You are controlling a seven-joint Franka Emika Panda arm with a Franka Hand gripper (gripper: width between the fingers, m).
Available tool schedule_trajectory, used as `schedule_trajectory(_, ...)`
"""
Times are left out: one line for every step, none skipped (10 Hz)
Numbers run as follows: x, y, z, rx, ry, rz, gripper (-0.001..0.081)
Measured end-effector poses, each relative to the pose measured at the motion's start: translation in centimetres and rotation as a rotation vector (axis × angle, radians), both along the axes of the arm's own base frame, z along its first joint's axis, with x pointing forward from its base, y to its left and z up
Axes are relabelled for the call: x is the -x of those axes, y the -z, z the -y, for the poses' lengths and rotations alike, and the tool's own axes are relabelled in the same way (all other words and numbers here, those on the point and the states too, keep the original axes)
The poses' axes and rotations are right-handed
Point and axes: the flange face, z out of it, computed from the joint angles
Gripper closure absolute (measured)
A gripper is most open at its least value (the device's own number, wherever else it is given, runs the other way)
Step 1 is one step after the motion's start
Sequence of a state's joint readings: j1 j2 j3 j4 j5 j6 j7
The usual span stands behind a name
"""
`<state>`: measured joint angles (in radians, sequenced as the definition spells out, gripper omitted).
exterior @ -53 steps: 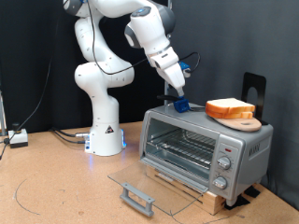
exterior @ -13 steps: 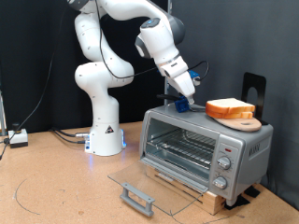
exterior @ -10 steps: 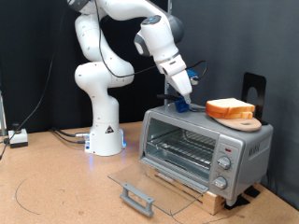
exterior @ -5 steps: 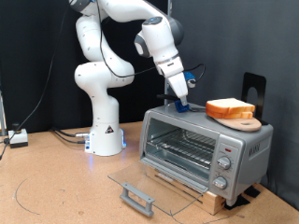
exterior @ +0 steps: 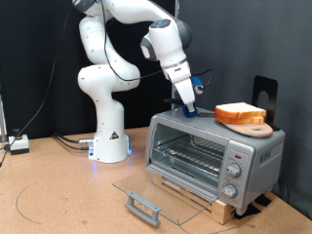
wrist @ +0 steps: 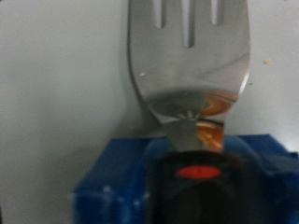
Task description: Make a piece of toast with the oven
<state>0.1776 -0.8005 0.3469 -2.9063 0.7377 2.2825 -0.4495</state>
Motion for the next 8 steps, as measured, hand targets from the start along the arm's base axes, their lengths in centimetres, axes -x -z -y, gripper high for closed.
schedule_trajectory(0.0,0.2,0.0,0.002,0.006,0.015,-0.0001)
schedule_trajectory(0.0,0.4,0.0,0.002,0.008,0.020,-0.0001)
schedule_trajectory(0.0,0.5,-0.1,0.003,0.008,0.018,-0.0001)
schedule_trajectory(-0.1,0.7,-0.1,0.004,0.007,0.013,-0.0001)
schedule_trajectory(-0.1,0.9,-0.1,0.002,0.005,0.010,-0.0001)
schedule_trajectory(-0.1,1.0,-0.1,-0.002,0.005,0.009,-0.0001)
schedule_trajectory(-0.2,1.1,-0.2,-0.006,0.003,0.007,-0.0001)
schedule_trajectory(-0.2,1.3,-0.2,-0.008,-0.002,0.005,0.0014)
